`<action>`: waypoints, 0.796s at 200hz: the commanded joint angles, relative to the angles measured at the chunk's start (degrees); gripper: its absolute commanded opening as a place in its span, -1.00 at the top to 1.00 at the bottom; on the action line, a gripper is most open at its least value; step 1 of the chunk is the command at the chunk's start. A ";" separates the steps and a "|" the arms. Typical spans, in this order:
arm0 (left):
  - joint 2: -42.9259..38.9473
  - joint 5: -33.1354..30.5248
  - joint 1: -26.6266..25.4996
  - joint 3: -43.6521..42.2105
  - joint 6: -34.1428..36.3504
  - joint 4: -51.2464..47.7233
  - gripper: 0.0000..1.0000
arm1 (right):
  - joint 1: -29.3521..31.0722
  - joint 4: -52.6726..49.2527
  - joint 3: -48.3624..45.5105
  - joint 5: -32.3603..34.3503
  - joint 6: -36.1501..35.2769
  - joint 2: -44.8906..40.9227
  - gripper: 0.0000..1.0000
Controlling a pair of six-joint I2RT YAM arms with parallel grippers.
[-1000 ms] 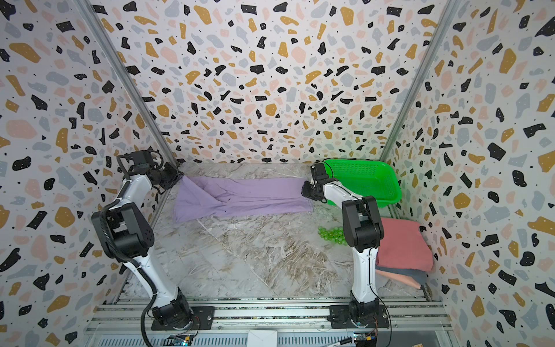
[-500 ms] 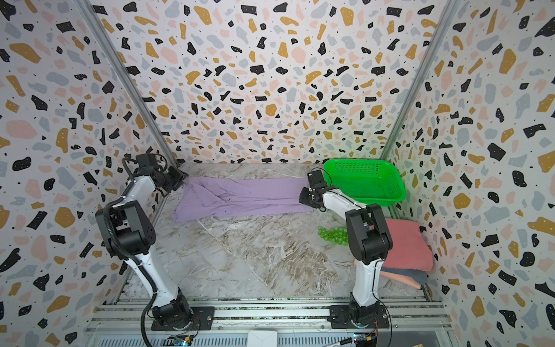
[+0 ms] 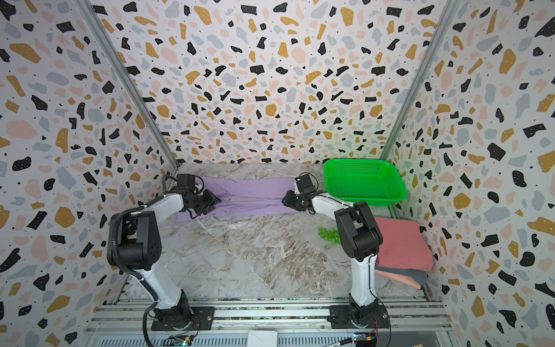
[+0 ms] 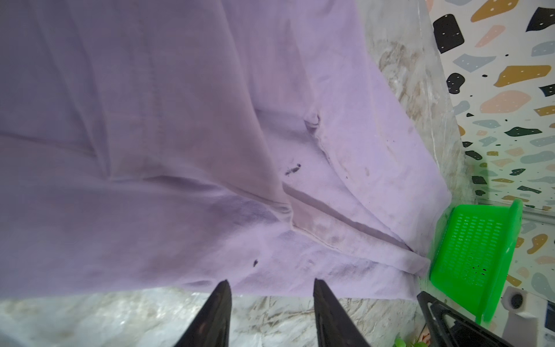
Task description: Fold and stack the t-shirts
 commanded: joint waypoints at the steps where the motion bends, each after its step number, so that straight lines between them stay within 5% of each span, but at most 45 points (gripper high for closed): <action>1: 1.95 -1.95 -1.61 1.67 -3.90 5.55 0.09 | 0.35 0.85 -0.01 -1.26 -0.14 -0.95 0.09; 35: 10.02 -0.10 -2.61 7.59 -5.00 6.31 0.28 | 0.26 0.48 -2.11 -0.20 -1.89 -0.93 0.09; 60: 13.45 2.38 -3.26 11.57 -8.73 9.44 0.69 | -0.26 1.01 -4.39 0.05 -2.88 -1.44 0.09; 85: 15.65 2.72 -3.46 16.15 -11.54 11.30 0.85 | -0.44 3.06 -4.67 -0.96 -5.47 -2.02 0.08; 159: 18.26 3.95 -3.45 20.52 -14.64 13.36 0.83 | -0.68 -2.29 6.32 1.26 -8.90 5.84 0.09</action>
